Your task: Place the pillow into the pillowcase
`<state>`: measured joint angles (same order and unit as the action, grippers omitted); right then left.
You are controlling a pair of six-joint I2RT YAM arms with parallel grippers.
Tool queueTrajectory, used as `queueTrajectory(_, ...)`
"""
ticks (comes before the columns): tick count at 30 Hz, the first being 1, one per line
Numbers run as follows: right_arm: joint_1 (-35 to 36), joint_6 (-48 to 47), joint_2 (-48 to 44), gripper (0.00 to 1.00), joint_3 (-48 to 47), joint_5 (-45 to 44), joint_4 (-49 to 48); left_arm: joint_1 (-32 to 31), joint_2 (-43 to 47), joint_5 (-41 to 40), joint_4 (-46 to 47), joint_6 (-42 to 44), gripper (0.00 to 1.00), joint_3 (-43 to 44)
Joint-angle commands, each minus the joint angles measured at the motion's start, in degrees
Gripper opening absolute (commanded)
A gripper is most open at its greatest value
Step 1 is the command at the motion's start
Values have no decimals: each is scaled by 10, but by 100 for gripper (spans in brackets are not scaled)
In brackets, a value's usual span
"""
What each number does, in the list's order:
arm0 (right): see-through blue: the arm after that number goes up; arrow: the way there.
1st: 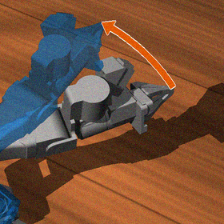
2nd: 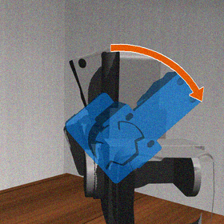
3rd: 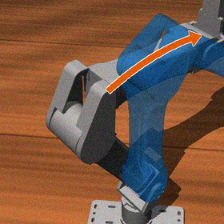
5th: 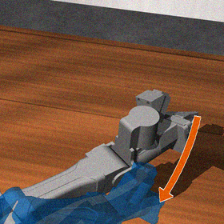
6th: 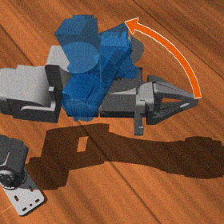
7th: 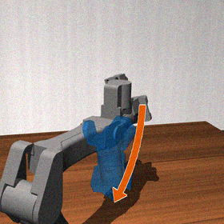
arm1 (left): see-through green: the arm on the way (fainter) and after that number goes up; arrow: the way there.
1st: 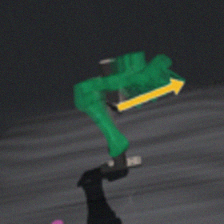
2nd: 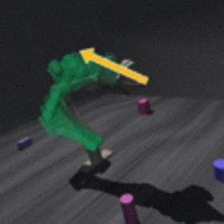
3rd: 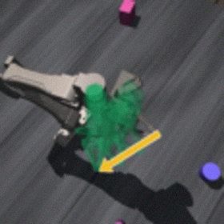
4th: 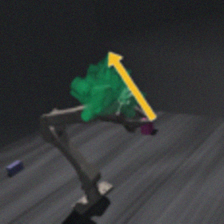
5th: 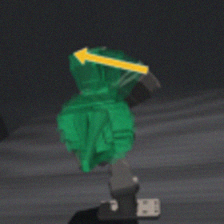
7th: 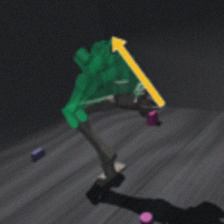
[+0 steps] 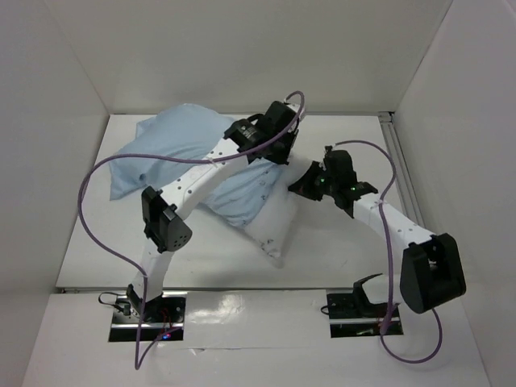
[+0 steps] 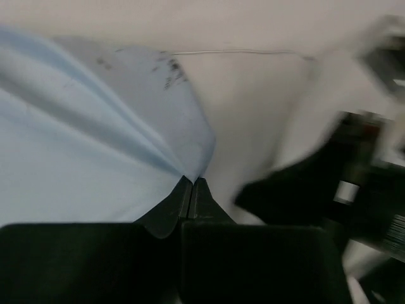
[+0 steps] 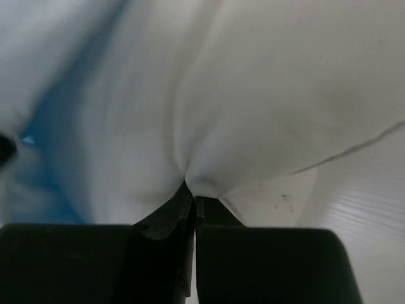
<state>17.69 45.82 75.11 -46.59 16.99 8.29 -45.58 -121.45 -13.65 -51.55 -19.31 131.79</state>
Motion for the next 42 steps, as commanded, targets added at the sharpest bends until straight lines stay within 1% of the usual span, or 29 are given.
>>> queueTrajectory(1, 59, 26, -57, 0, -91, -41, -64, -14, 103, 317, 113, -12, 0, 16)
queueTrajectory(2, 66, 46, -99, 0, -86, -58, -64, -14, 104, 356, 135, -46, 0, 25)
queueTrajectory(4, 67, 72, -135, 0, -65, -107, -69, -14, 104, 450, 197, -80, 0, 38)
queueTrajectory(5, 67, 89, -158, 0, -29, -121, -75, -14, 98, 479, 216, -112, 0, 44)
queueTrajectory(7, 72, 113, -166, 0, 15, -162, -85, -14, 90, 519, 270, -146, 0, 44)
queueTrajectory(8, 66, 129, -166, 0, 59, -162, -93, -7, 82, 541, 279, -159, 0, 29)
queueTrajectory(11, 42, 140, -166, 0, 117, -168, -135, 7, 88, 529, 279, -177, 0, -13)
queueTrajectory(12, 32, 140, -166, 0, 128, -168, -135, 7, 109, 511, 284, -177, 0, -64)
queueTrajectory(13, 16, 140, -159, 0, 144, -163, -135, 13, 120, 492, 284, -170, 9, -86)
queueTrajectory(14, 5, 134, -159, 0, 149, -158, -135, 13, 130, 455, 271, -159, 22, -105)
queueTrajectory(16, -31, 128, -151, 0, 149, -125, -135, 13, 155, 404, 209, -113, 57, -136)
queueTrajectory(17, -46, 118, -144, 0, 149, -109, -125, 13, 165, 342, 185, -94, 76, -144)
queueTrajectory(18, -59, 104, -137, 0, 143, -95, -118, 13, 176, 304, 163, -80, 81, -175)
queueTrajectory(20, -99, 75, -124, 0, 117, -34, -96, 13, 232, 232, 142, -50, 83, -232)
queueTrajectory(21, -113, 49, -97, 27, 100, -5, -80, 0, 254, 157, 142, -43, 84, -265)
queueTrajectory(22, -123, -6, -82, 49, 56, 17, -51, -6, 275, 117, 142, -37, 84, -333)
queueTrajectory(23, -129, -31, -72, 68, 35, 23, 24, -12, 317, 81, 149, -37, 83, -368)
queueTrajectory(24, -129, -50, -66, 78, 19, 9, 57, -12, 338, 14, 156, -42, 79, -403)
queueTrajectory(25, -129, -68, -79, 90, 11, -7, 81, -12, 359, -12, 165, -60, 69, -472)
queueTrajectory(26, -129, -68, -97, 95, 16, -33, 104, -12, 380, -26, 178, -60, 66, -509)
queueTrajectory(27, -129, -68, -119, 99, 22, -42, 110, -12, 422, -37, 218, -60, 65, -547)
queueTrajectory(28, -129, -68, -169, 99, 29, -47, 110, -12, 437, -24, 243, -60, 65, -620)
queueTrajectory(29, -129, -74, -192, 99, 36, -65, 123, -12, 448, 19, 284, -33, 70, -652)
queueTrajectory(30, -129, -74, -229, 99, 42, -75, 131, -12, 453, 34, 300, -27, 72, -678)
queueTrajectory(31, -124, -89, -241, 99, 42, -84, 139, -12, 453, 44, 316, -27, 75, -720)
queueTrajectory(33, -124, -100, -254, 99, 33, -106, 183, -18, 437, 62, 349, -21, 78, -748)
queueTrajectory(36, -124, -118, -259, 99, 17, -111, 224, -40, 389, 32, 402, -28, 78, -776)
queueTrajectory(39, -119, -133, -271, 99, 17, -90, 239, -66, 350, -41, 451, -28, 75, -789)
queueTrajectory(42, -114, -151, -271, 99, 11, -85, 252, -66, 325, -57, 497, -35, 73, -804)
